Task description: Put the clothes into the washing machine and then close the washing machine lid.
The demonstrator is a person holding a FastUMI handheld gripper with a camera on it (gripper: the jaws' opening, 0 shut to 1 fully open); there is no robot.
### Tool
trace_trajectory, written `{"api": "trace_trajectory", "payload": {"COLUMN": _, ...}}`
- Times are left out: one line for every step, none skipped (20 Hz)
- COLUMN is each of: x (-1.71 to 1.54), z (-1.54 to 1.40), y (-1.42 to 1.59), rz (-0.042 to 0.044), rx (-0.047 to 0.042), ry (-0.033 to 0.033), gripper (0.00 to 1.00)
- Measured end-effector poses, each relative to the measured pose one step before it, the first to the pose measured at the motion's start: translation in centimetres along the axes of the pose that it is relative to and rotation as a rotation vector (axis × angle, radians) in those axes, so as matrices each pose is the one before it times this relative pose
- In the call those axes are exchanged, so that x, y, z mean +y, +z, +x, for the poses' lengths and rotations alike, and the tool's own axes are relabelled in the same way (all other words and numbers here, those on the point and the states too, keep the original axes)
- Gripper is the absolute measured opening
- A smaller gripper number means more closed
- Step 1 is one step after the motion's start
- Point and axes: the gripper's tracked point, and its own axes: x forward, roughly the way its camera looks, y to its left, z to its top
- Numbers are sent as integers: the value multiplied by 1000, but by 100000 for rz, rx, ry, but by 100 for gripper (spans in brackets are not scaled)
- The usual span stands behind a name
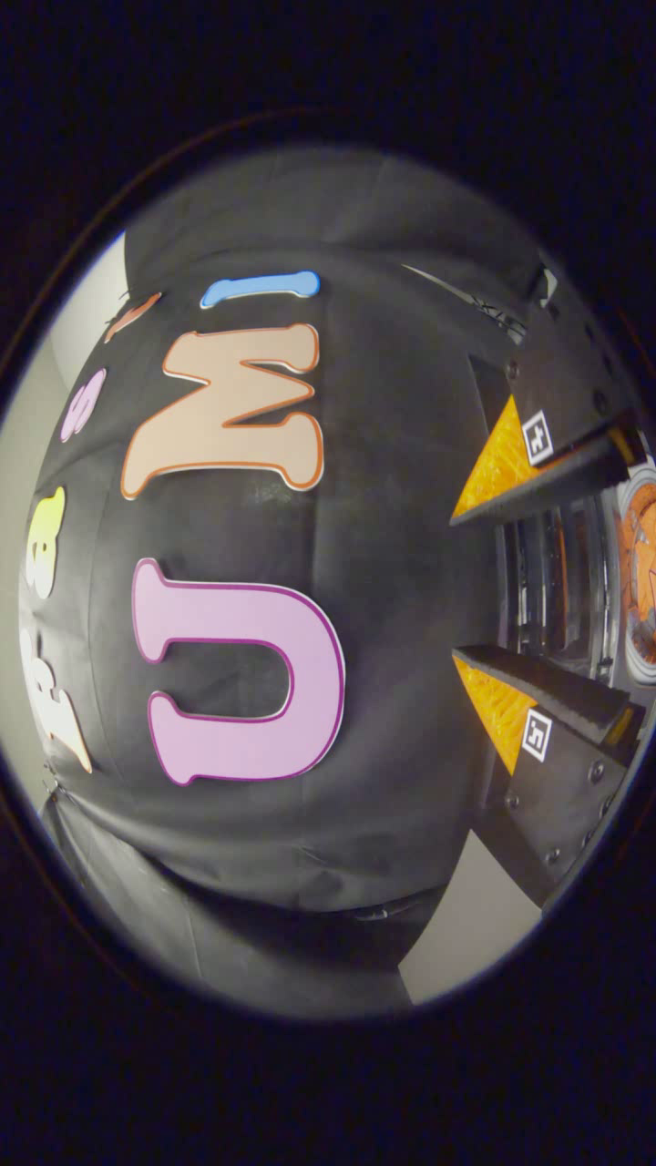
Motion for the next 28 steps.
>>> {"api": "trace_trajectory", "payload": {"x": 173, "z": 561, "y": -129, "rz": 307, "rx": -20, "ry": 138, "gripper": 78}}
{"api": "trace_trajectory", "payload": {"x": 250, "z": 560, "y": -160, "rz": 113, "rx": 120, "ry": -19, "gripper": 82}}
{"api": "trace_trajectory", "payload": {"x": 241, "z": 414, "y": -262, "rz": 8, "rx": 631, "ry": 129, "gripper": 86}}
{"api": "trace_trajectory", "payload": {"x": 243, "z": 506, "y": -393, "rz": -20, "rx": 979, "ry": 666, "gripper": 86}}
{"api": "trace_trajectory", "payload": {"x": 309, "z": 362, "y": -336, "rz": -411, "rx": 1509, "ry": 866, "gripper": 86}}
{"api": "trace_trajectory", "payload": {"x": 195, "z": 281, "y": -757, "rz": -936, "rx": 1912, "ry": 103, "gripper": 86}}
{"api": "trace_trajectory", "payload": {"x": 63, "z": -246, "y": -672, "rz": -824, "rx": 1757, "ry": 9, "gripper": 87}}
{"api": "trace_trajectory", "payload": {"x": -130, "z": -124, "y": 362, "rz": 559, "rx": -2068, "ry": -655, "gripper": 87}}
{"api": "trace_trajectory", "payload": {"x": -60, "z": -131, "y": -324, "rz": 627, "rx": 1578, "ry": -258, "gripper": 88}}
{"api": "trace_trajectory", "payload": {"x": -45, "z": -307, "y": 127, "rz": 311, "rx": -729, "ry": -243, "gripper": 88}}
{"api": "trace_trajectory", "payload": {"x": -44, "z": -308, "y": -53, "rz": -745, "rx": 436, "ry": 71, "gripper": 88}}
{"api": "trace_trajectory", "payload": {"x": -38, "z": -378, "y": 67, "rz": -794, "rx": -194, "ry": -75, "gripper": 88}}
{"api": "trace_trajectory", "payload": {"x": -63, "z": -489, "y": 21, "rz": -527, "rx": 253, "ry": -94, "gripper": 88}}
{"api": "trace_trajectory", "payload": {"x": -120, "z": -403, "y": -88, "rz": -62, "rx": -13, "ry": -109, "gripper": 88}}
{"api": "trace_trajectory", "payload": {"x": -68, "z": -449, "y": -126, "rz": 120, "rx": 131, "ry": 153, "gripper": 88}}
{"api": "trace_trajectory", "payload": {"x": -3, "z": -383, "y": -91, "rz": -46, "rx": 98, "ry": 228, "gripper": 88}}
{"api": "trace_trajectory", "payload": {"x": -13, "z": -543, "y": -52, "rz": -259, "rx": 307, "ry": 316, "gripper": 88}}
{"api": "trace_trajectory", "payload": {"x": 23, "z": -633, "y": -202, "rz": -191, "rx": 223, "ry": 197, "gripper": 88}}
{"api": "trace_trajectory", "payload": {"x": -94, "z": -598, "y": -104, "rz": -274, "rx": 391, "ry": 133, "gripper": 88}}
{"api": "trace_trajectory", "payload": {"x": 19, "z": -625, "y": -215, "rz": -371, "rx": 219, "ry": 139, "gripper": 88}}
{"api": "trace_trajectory", "payload": {"x": -74, "z": -669, "y": -121, "rz": -448, "rx": 397, "ry": 202, "gripper": 88}}
{"api": "trace_trajectory", "payload": {"x": -46, "z": -661, "y": -279, "rz": -361, "rx": 532, "ry": 287, "gripper": 88}}
{"api": "trace_trajectory", "payload": {"x": -58, "z": -593, "y": -284, "rz": -328, "rx": 960, "ry": 441, "gripper": 88}}
{"api": "trace_trajectory", "payload": {"x": 24, "z": -584, "y": -299, "rz": -138, "rx": 1242, "ry": 509, "gripper": 88}}
{"api": "trace_trajectory", "payload": {"x": -71, "z": -581, "y": -284, "rz": 188, "rx": 1271, "ry": 516, "gripper": 88}}
{"api": "trace_trajectory", "payload": {"x": -15, "z": -629, "y": -439, "rz": 368, "rx": 1187, "ry": 396, "gripper": 88}}
{"api": "trace_trajectory", "payload": {"x": 17, "z": -621, "y": -390, "rz": 189, "rx": 1010, "ry": 443, "gripper": 88}}
{"api": "trace_trajectory", "payload": {"x": 36, "z": -493, "y": -342, "rz": -367, "rx": 656, "ry": 524, "gripper": 88}}
